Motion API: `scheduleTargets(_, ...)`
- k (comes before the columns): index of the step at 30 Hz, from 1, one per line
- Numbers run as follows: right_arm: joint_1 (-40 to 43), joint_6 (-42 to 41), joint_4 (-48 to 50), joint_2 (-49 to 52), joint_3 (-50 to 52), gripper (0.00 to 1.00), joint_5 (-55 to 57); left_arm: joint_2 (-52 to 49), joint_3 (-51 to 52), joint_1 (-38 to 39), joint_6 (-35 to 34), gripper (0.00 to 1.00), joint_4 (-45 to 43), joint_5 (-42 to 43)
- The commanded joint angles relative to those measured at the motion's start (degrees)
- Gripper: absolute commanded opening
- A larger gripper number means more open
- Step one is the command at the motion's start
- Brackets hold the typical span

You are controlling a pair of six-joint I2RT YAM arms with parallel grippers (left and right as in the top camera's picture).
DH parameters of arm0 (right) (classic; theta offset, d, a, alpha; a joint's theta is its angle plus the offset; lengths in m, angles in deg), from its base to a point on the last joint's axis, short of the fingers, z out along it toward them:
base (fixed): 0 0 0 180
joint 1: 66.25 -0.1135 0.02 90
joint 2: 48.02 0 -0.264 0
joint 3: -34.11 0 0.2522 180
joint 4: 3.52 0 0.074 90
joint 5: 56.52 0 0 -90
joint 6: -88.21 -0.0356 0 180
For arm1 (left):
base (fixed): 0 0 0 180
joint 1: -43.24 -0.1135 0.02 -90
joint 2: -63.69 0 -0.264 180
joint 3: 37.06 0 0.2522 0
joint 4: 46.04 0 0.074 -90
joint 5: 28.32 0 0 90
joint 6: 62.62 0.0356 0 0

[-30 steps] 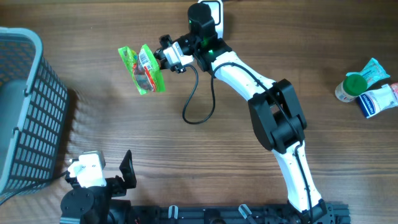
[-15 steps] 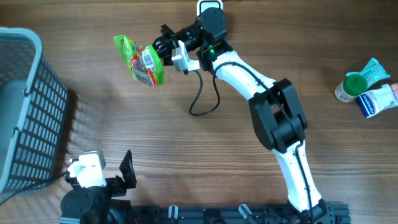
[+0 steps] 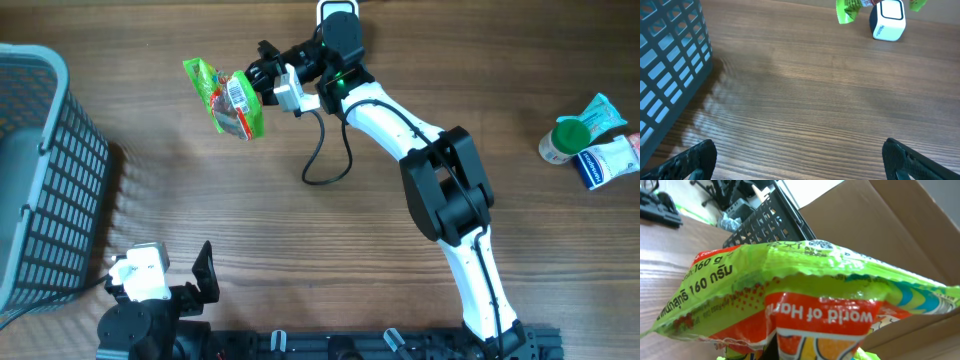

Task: Scan the item barcode
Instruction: 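Lift the gummy bag and hold its barcode over the scanner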

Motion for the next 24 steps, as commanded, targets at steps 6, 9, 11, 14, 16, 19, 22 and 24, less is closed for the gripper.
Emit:
scheduleTargets(6,2.73,-46.84,-22.01,-0.24,-1.16,0.05,-3.56,0.15,0.13,0.44,-0.15,1.0,-0.15,-0.5)
scheduleTargets(9,5.07,-69.55,-37.88,-0.22,-1.14,0.04,-3.58,0.15,0.13,0.42,-0.15,1.0,-0.15,-0.5)
scheduleTargets(11,6.32,-78.34,-48.5,-0.22,-0.98,0.04,-3.58,0.15,0.13,0.42,-0.15,1.0,-0.15,-0.5)
scheduleTargets(14,7.48,-79.67,-62.31,-0.22,-0.96,0.04,-2.03,0.15,0.13,0.44,-0.15,1.0,-0.15,-0.5)
scheduleTargets(16,7.5,-82.97,-67.56,-0.22,-0.96,0.04,3.3,0.15,0.13,0.42,-0.15,1.0,-0.15,-0.5)
scheduleTargets(19,6.82,-91.49,-72.63,-0.22,-0.96,0.05,16.44,0.15,0.13,0.42,-0.15,1.0,-0.15,-0.5)
scheduleTargets(22,6.32,-97.13,-75.01,-0.24,-1.05,0.05,32.83,0.15,0.13,0.42,-0.15,1.0,-0.15,-0.5)
scheduleTargets(24,6.29,-99.23,-75.3,-0.24,-1.16,0.05,39.54,0.15,0.13,0.44,-0.15,1.0,-0.15,-0.5)
